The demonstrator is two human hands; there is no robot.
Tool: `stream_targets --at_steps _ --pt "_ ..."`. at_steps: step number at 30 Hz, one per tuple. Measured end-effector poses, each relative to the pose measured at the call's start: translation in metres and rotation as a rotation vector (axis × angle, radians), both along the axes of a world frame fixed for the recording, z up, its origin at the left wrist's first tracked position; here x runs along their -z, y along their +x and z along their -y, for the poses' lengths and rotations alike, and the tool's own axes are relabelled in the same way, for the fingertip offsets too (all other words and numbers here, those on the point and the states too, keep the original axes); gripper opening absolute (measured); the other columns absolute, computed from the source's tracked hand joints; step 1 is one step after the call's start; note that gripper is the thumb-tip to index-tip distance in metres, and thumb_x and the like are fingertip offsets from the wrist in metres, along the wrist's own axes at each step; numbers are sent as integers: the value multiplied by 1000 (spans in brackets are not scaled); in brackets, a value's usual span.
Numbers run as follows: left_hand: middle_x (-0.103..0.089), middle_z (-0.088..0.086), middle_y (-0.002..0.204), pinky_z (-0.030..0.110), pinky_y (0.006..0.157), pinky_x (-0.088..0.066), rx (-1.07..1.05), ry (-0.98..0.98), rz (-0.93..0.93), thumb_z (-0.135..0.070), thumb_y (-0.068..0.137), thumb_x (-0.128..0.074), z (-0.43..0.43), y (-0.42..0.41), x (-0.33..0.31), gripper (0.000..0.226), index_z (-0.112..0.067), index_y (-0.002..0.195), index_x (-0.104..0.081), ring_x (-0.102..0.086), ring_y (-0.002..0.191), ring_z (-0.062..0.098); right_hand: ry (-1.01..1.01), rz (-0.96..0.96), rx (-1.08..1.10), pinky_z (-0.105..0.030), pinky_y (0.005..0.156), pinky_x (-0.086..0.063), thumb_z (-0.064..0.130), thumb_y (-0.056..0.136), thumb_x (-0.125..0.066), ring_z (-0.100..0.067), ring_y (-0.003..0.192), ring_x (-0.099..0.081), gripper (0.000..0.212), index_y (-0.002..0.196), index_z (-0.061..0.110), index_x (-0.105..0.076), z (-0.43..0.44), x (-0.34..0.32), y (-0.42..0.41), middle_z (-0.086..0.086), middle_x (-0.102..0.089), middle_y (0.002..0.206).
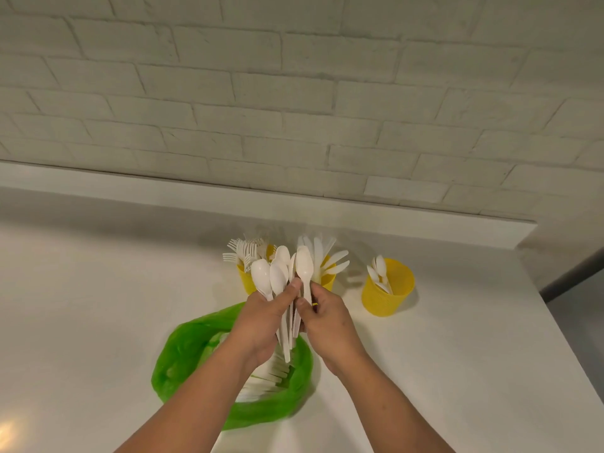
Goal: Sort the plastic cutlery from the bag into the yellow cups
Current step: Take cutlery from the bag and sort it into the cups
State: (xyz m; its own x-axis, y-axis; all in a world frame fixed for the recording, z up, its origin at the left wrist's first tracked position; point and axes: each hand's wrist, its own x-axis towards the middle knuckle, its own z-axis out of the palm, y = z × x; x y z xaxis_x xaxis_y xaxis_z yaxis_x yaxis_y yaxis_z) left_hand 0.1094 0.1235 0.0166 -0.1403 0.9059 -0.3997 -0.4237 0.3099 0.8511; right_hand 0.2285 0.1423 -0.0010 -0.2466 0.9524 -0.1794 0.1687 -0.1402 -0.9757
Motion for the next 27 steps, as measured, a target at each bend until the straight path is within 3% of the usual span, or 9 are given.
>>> stream_targets --at_steps 4,9,15,20,25,27 --pt "-77 18 110 42 90 -58 -38 -1 33 -20 100 -63 2 10 2 26 -7 121 -71 -75 106 30 -37 -47 66 -41 97 -58 12 103 -52 -7 104 -72 33 126 32 -65 6 0 -6 10 -76 111" --pt "-78 17 108 42 88 -58 -117 -13 96 -7 99 -61 3 11 2 21 -5 119 -70 -76 102 31 -69 -121 150 -41 96 -59 9 103 -52 -10 104 -73 33 122 33 -65 7 -1 -7 9 -76 113" --pt "-80 13 103 31 74 -60 -91 54 -31 -8 98 -65 2 11 2 16 -9 110 -75 -77 98 25 1 -30 111 -35 97 -57 15 103 -53 -7 109 -68 30 126 33 -59 5 -2 -3 11 -71 118" --pt "-80 8 107 36 88 -57 -87 29 -91 -13 96 -69 0 11 7 18 -14 113 -77 -76 103 22 -35 54 87 -41 91 -56 34 97 -49 -20 106 -67 28 124 37 -56 0 1 -4 3 -69 117" --pt "-81 6 103 34 86 -56 -60 13 -97 -19 96 -71 2 13 8 16 -12 109 -78 -77 100 20 -82 134 19 -41 103 -51 24 105 -44 -14 114 -63 29 133 27 -51 -11 3 11 5 -66 122" --pt "-81 10 98 34 82 -57 -44 14 -117 -23 96 -71 2 16 7 18 -11 107 -78 -78 95 24 -65 170 9 -37 101 -50 21 108 -41 -14 112 -62 26 133 21 -48 -15 0 14 3 -64 122"
